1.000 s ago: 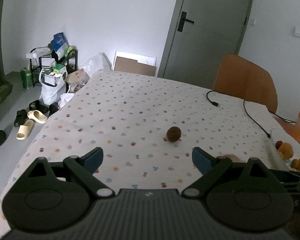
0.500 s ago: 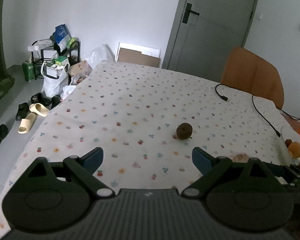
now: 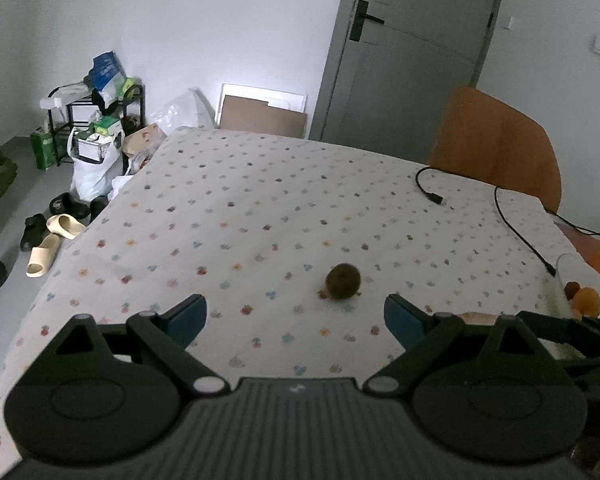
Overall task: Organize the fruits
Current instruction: 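Grasp the pale elongated fruit with the right tool while the left tool grasps the kiwi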
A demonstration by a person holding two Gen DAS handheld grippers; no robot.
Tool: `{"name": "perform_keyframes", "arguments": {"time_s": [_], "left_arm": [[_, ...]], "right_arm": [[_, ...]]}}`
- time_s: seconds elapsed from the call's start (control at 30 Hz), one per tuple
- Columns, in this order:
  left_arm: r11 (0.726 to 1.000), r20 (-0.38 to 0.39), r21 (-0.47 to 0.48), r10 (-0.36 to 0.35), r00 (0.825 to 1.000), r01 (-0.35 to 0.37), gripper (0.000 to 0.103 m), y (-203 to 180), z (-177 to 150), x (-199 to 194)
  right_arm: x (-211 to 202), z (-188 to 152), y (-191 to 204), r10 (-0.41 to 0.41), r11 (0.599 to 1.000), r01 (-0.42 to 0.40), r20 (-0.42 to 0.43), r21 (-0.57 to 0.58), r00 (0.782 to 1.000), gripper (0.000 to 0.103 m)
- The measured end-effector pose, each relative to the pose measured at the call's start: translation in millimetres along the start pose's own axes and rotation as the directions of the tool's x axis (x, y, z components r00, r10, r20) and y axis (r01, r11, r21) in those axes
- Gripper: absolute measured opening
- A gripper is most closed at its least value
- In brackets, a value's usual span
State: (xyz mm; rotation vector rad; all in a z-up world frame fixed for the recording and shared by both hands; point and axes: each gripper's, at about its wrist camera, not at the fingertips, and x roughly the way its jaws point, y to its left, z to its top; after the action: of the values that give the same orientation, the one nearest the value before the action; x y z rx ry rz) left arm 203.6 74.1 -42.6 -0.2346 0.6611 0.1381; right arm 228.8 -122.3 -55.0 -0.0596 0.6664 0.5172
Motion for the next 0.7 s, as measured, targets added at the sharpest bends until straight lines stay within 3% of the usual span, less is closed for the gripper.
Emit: {"name": "perform_keyframes", "arguments": {"time_s": [0.2, 0.57, 0.7], "left_arm": [[1.0, 0.014, 0.017, -0.006, 1.0, 0.006, 0.091, -11, 7, 7], [0.999, -0.006, 0.036, -0.005, 1.0, 0.006, 0.065, -26, 10, 29], [0.999, -0.01, 0.041, -0.002, 1.0, 0.003, 0.061, -31, 10, 37]], "right_arm": [[-8, 10, -11, 0.003, 1.0, -0.003, 0.028, 0.003, 1.0, 0.086], [-27, 24, -36, 0.005, 0.999, -0.009, 0.086, 0.044, 0.996, 0.085], [-38, 29, -46, -0.008, 0.998, 0.001, 0.113, 0.062, 0.994, 0.085]]}}
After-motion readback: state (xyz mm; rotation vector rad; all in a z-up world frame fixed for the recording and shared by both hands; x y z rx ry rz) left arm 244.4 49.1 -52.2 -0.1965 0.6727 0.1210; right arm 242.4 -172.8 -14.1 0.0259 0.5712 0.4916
